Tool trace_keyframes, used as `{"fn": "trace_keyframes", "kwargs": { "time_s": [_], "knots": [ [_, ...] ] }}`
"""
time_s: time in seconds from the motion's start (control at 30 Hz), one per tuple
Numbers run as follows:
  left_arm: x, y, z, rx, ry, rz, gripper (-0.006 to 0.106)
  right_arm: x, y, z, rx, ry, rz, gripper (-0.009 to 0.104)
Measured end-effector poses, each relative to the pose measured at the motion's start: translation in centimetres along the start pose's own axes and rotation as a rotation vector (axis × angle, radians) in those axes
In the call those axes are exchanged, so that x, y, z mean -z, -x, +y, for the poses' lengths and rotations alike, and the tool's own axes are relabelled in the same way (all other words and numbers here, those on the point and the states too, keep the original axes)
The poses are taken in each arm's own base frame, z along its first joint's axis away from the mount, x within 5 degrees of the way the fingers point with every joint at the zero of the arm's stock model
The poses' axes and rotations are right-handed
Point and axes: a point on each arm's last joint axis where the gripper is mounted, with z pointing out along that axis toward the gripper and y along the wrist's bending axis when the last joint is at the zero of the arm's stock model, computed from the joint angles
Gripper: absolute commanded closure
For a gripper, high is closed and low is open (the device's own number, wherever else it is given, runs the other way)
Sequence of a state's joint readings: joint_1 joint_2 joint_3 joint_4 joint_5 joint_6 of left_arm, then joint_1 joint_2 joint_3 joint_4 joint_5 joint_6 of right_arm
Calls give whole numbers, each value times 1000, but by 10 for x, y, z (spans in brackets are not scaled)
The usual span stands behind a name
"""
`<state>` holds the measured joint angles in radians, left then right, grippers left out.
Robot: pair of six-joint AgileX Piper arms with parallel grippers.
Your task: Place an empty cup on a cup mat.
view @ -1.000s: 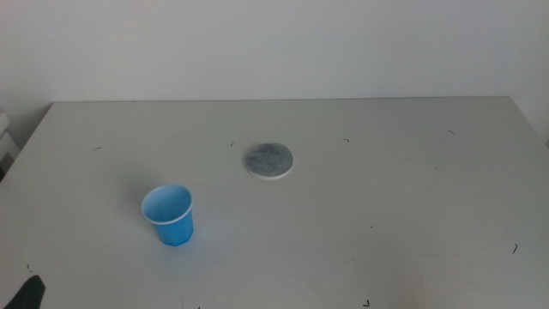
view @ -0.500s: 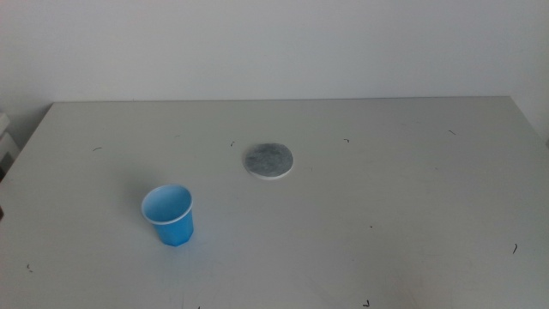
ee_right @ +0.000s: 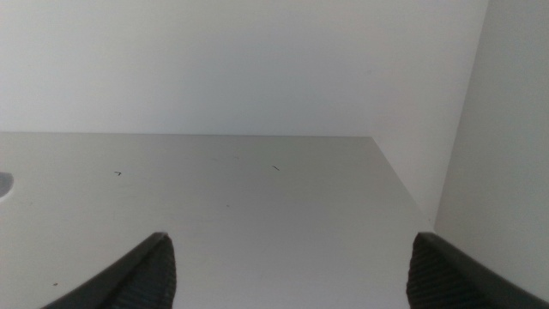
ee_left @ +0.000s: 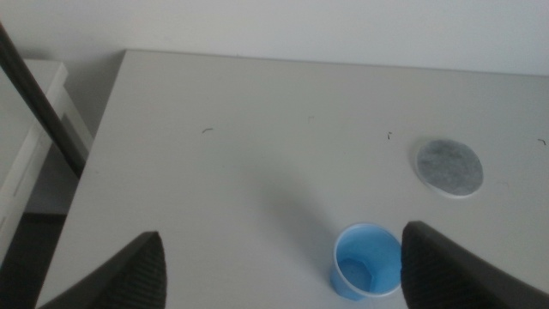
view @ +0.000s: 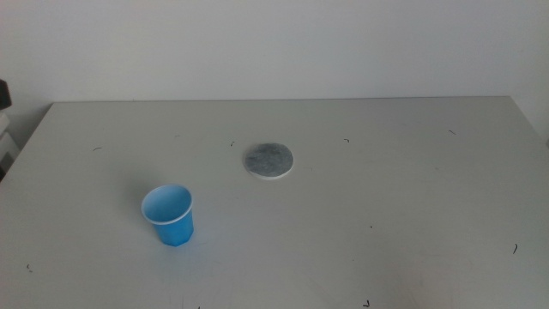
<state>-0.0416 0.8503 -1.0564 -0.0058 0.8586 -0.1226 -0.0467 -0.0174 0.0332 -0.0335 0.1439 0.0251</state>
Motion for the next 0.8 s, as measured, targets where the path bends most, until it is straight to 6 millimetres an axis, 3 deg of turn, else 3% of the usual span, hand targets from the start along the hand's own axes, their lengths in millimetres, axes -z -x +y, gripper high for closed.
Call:
{"fn": "trace_keyframes", "kwargs": {
  "time_s": [0.27,0.8],
  "knots": [
    [-30,30,-14,10,-87,199,-5,0,0,0,0,0,0,1],
    [-109,18,-19,15,-140,462,-5,0,0,0,0,0,0,1]
  ]
}}
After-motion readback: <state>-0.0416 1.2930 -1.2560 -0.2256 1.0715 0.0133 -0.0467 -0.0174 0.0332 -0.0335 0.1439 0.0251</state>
